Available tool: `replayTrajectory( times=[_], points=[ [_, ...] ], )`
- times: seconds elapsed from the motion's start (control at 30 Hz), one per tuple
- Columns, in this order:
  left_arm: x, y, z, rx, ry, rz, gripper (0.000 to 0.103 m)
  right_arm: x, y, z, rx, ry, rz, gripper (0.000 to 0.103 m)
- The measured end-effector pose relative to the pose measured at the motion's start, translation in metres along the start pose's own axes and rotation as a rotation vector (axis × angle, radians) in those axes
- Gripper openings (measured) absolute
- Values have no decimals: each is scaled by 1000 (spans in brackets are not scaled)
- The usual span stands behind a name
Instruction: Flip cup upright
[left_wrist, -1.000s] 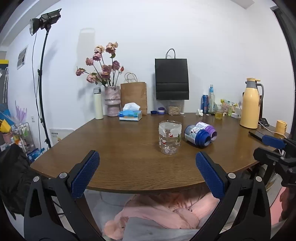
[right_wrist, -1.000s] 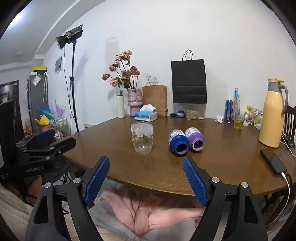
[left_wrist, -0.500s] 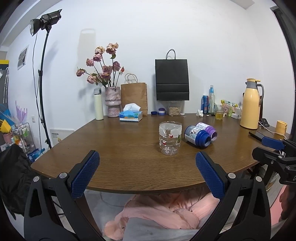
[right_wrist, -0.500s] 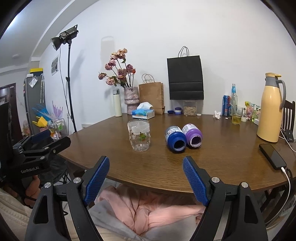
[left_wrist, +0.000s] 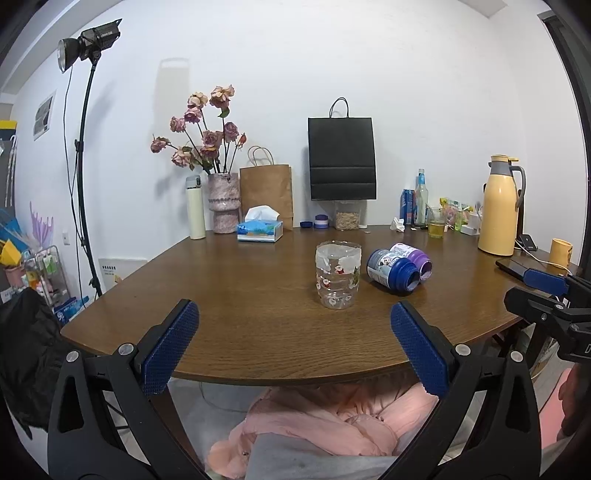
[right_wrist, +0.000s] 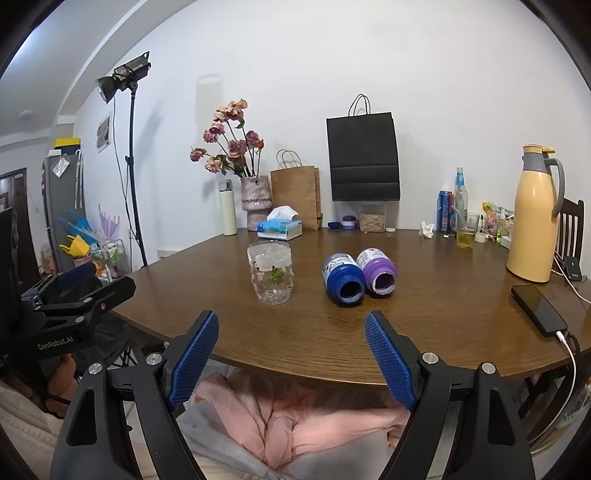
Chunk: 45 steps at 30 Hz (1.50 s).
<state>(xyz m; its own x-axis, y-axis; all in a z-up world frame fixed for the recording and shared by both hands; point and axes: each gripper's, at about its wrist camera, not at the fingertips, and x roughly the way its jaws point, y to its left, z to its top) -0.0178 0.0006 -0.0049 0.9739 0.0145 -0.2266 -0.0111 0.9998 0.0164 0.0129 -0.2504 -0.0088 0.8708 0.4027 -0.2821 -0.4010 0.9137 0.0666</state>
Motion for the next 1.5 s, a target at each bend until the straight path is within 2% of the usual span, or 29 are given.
replayTrajectory(
  times=[0.73,1.5],
  points=[
    [-2,0,7,13,-37,20,103,-1,-5,4,4,-7,-2,86],
    [-1,2,5,7,-30,19,103,-2,-5,3,12,-7,-3,86]
  ],
)
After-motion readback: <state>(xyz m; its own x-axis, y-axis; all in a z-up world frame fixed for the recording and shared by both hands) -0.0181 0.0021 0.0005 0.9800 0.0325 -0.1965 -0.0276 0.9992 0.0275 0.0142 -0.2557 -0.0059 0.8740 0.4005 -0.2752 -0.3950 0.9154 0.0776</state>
